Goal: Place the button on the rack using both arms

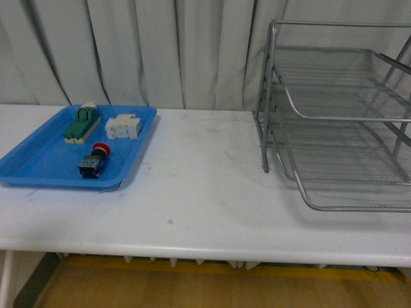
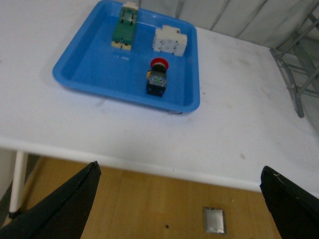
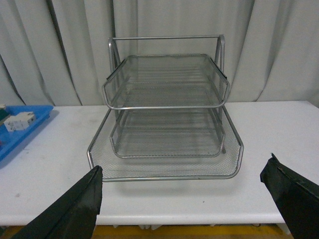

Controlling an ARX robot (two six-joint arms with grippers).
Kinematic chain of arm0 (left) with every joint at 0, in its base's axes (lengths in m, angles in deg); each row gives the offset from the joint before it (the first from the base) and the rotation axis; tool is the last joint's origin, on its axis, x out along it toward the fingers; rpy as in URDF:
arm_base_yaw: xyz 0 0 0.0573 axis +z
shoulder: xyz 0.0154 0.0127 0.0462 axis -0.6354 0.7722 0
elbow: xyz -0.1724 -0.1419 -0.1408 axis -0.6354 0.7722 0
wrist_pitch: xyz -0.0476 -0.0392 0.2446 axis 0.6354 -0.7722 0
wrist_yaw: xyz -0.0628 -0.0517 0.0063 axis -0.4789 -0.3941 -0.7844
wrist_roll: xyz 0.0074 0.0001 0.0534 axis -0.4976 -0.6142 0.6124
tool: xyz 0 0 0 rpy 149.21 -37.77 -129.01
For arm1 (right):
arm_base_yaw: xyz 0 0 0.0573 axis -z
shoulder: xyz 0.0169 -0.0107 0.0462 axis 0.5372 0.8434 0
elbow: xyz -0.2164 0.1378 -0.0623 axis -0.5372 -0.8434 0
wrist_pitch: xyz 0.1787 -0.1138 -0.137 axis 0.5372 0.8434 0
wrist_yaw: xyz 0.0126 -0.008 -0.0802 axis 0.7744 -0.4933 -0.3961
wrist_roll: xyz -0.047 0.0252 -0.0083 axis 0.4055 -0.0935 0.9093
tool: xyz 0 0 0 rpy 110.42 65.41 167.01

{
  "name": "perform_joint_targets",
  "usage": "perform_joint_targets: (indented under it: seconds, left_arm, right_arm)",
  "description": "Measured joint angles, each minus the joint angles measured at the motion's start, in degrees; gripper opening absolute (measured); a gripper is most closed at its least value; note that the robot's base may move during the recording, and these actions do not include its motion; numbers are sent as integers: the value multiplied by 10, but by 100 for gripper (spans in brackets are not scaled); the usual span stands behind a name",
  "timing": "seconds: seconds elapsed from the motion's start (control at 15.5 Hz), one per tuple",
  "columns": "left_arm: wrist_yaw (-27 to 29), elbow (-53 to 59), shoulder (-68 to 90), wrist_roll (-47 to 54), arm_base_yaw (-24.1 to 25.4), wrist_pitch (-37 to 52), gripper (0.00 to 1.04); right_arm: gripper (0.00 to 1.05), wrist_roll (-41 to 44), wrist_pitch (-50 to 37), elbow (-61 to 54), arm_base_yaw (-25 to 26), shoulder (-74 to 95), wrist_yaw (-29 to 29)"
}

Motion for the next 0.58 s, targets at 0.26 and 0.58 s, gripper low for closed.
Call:
perform_joint_targets:
  seconds: [0.26,0.58]
  left_arm:
    - [10,-190,313,50,-26,100,98]
    - [48,-470,580,97,-76,-36,98]
  right_arm:
    - [98,0,0,0,0,0,0]
    - [98,0,0,0,0,0,0]
